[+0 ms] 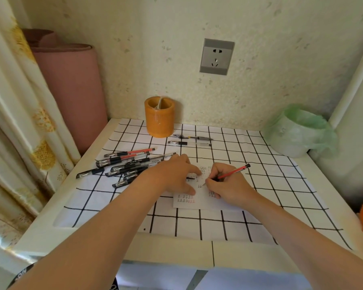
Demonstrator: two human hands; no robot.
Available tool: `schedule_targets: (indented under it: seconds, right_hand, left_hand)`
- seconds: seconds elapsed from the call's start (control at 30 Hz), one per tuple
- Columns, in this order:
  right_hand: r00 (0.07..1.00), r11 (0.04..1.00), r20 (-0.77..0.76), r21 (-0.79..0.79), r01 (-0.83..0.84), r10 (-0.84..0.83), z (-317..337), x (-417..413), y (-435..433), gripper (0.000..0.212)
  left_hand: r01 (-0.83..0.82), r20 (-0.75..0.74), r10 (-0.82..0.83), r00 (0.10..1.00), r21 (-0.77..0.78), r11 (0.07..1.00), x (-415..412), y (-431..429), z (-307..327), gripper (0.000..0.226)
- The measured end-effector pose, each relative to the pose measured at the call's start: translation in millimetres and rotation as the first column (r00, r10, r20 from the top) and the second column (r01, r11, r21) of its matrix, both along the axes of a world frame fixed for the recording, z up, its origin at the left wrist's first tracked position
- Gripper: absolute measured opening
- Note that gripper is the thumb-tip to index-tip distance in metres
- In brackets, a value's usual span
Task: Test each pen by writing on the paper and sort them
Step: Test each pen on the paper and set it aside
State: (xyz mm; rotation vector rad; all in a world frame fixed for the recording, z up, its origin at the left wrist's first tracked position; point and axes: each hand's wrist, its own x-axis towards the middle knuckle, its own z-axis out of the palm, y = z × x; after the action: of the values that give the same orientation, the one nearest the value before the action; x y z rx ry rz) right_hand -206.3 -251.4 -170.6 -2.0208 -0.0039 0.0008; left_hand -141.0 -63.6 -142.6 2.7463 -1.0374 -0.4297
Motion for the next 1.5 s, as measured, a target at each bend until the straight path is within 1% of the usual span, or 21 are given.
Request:
schedule_targets:
  seconds: [0.17,0.33,0.6,0.8,0.93,1.07,1.2,1.5]
  right_hand:
    - [0.999,0.999,0.036,-0.035,-0.003,0.005,-1.6,0.1,1.1,0.017]
    - [0.997,0.996,0.072,-0.090,-0.010,0.016,-2.7,1.2,2.5,0.023]
    - [0.997,0.997,0.076,-0.073,-0.008,0.014,-4.1,0.6,1.3,0.020]
    - [0.997,0.995,0.052,-0.091,-0.043,0.048,-0.5,0.2,0.9,0.026]
    - [0.997,0.997,0.066,-0.073,-0.022,0.027,-1.3,0.1,1.6,0.022]
    - [0.998,0.997,0.064,-0.067,-0.024,0.029,-2.3,0.1,1.5,0.025]
    - [0.995,0.995,0.082,-0.091,-0.040,0.048,-3.1,-0.5,0.2,0.021]
    - [0.995,0.995,0.069,-0.077,-0.065,0.070,-4.4,0.0,-2.1,0.022]
  left_hand:
    - [0.012,-0.013,-0.012,1.000,0.000,1.000,0.3,-1.2,-0.2,0.067]
    - [0.008,-0.024,-0.008,1.000,0.006,1.000,0.9,-1.3,-1.9,0.067]
    - [0.008,-0.024,-0.008,1.000,0.008,1.000,0.4,-1.9,-2.2,0.068]
    - [0.010,-0.035,-0.010,0.999,0.009,1.000,0.3,-2.7,-1.1,0.068]
    - [0.005,-0.040,-0.004,0.999,0.020,1.000,0.3,-3.0,-1.2,0.068]
    - [0.000,-0.046,0.001,0.999,0.024,1.000,0.6,-4.0,-0.2,0.068]
    - [-0.003,-0.047,0.004,0.999,0.021,1.000,0.4,-4.3,-1.0,0.068]
    - [-0.003,-0.061,0.004,0.998,0.020,1.000,1.4,-4.2,-1.5,0.068]
